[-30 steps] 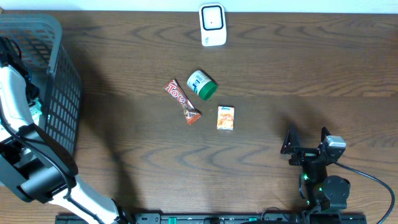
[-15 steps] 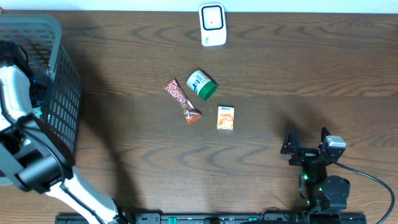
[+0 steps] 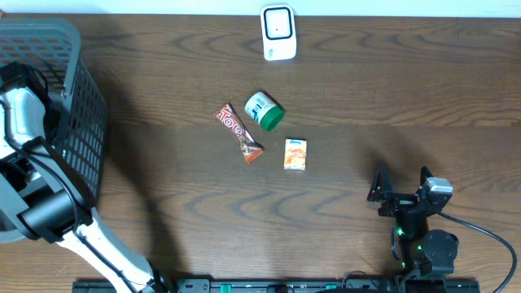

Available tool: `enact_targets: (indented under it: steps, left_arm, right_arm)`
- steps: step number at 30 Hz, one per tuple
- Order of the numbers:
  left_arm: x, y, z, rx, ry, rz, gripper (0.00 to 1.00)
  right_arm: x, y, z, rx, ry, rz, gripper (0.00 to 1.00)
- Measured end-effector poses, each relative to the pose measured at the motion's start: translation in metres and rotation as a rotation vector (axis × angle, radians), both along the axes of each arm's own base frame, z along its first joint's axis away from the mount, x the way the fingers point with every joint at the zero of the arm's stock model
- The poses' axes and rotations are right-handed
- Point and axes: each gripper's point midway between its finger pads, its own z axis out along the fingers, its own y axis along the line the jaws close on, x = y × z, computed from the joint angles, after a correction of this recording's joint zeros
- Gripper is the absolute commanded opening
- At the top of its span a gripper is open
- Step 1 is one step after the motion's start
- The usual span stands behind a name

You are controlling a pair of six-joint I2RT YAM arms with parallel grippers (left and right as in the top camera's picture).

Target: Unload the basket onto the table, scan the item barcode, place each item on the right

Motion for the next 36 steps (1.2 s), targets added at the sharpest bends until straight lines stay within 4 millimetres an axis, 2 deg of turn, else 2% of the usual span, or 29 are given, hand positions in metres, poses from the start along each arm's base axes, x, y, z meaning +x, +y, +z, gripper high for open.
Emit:
enact_targets:
  steps: [7, 11, 18, 21, 23, 25, 26, 29, 36]
  left_arm:
    - [-0.002, 0.001, -0.003, -0.018, 0.020, -0.045, 0.98]
    - [-0.011, 0.006, -0.016, -0.047, 0.061, -0.053, 0.98]
    - [-0.022, 0.016, -0.016, -0.068, 0.084, -0.032, 0.96]
    - [-0.029, 0.021, -0.017, -0.075, 0.090, -0.012, 0.80]
    - [-0.036, 0.023, -0.018, -0.083, 0.104, -0.003, 0.57]
    - [-0.041, 0.025, -0.020, -0.086, 0.125, 0.001, 0.41]
    - [-0.046, 0.024, -0.022, -0.093, 0.147, 0.004, 0.29]
    - [-0.058, 0.024, -0.025, -0.094, 0.202, 0.010, 0.08]
    - [-0.067, 0.031, -0.026, -0.068, 0.243, 0.018, 0.07]
  right_arm:
    - [0.000, 0.000, 0.000, 0.000, 0.000, 0.000, 0.99]
    - [0.000, 0.000, 0.000, 0.000, 0.000, 0.000, 0.99]
    - [0.000, 0.000, 0.000, 0.000, 0.000, 0.000, 0.99]
    - [0.000, 0.000, 0.000, 0.000, 0.000, 0.000, 0.99]
    - [0.000, 0.000, 0.000, 0.000, 0.000, 0.000, 0.99]
    - [0.000, 0.000, 0.000, 0.000, 0.000, 0.000, 0.99]
    - [0.000, 0.000, 0.000, 0.000, 0.000, 0.000, 0.99]
    - [0.000, 0.000, 0.000, 0.000, 0.000, 0.000, 0.99]
    - [0.000, 0.000, 0.000, 0.000, 0.000, 0.000, 0.99]
